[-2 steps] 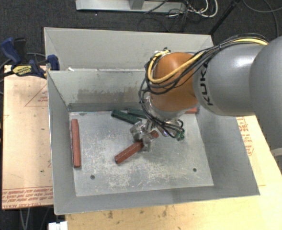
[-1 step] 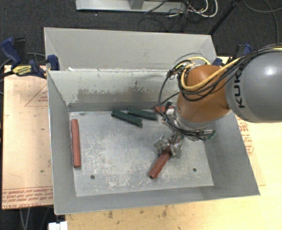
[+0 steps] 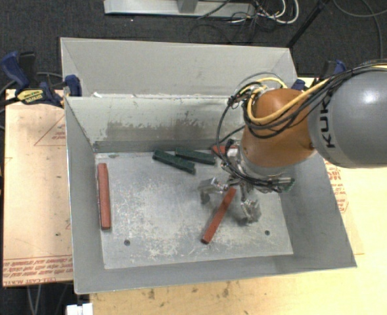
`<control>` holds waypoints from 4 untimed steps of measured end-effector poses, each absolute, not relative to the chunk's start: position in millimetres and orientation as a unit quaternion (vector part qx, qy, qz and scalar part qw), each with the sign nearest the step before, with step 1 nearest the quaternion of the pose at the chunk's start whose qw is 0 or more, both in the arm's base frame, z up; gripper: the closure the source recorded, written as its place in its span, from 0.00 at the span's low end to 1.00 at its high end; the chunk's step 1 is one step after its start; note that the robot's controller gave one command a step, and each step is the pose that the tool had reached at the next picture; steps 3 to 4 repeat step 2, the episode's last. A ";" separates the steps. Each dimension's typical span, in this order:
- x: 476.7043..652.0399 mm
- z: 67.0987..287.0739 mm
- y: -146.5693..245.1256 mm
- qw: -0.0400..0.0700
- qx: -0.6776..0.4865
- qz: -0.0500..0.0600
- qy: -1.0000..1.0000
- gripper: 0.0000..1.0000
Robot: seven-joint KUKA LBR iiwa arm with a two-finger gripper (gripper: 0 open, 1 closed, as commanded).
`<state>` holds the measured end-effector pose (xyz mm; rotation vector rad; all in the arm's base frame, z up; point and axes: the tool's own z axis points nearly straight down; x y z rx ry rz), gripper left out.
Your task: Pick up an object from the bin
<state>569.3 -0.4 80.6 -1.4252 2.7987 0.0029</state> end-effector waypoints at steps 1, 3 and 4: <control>569.3 80.6 -0.4 0.001 -0.454 0.001 0.891 1.00; 576.4 221.1 11.5 0.006 -0.440 -0.002 0.898 1.00; 576.4 221.1 11.5 0.006 -0.440 -0.002 0.898 1.00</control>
Offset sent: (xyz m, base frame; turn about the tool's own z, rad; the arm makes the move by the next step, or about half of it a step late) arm 0.0000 0.0000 0.0000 0.0000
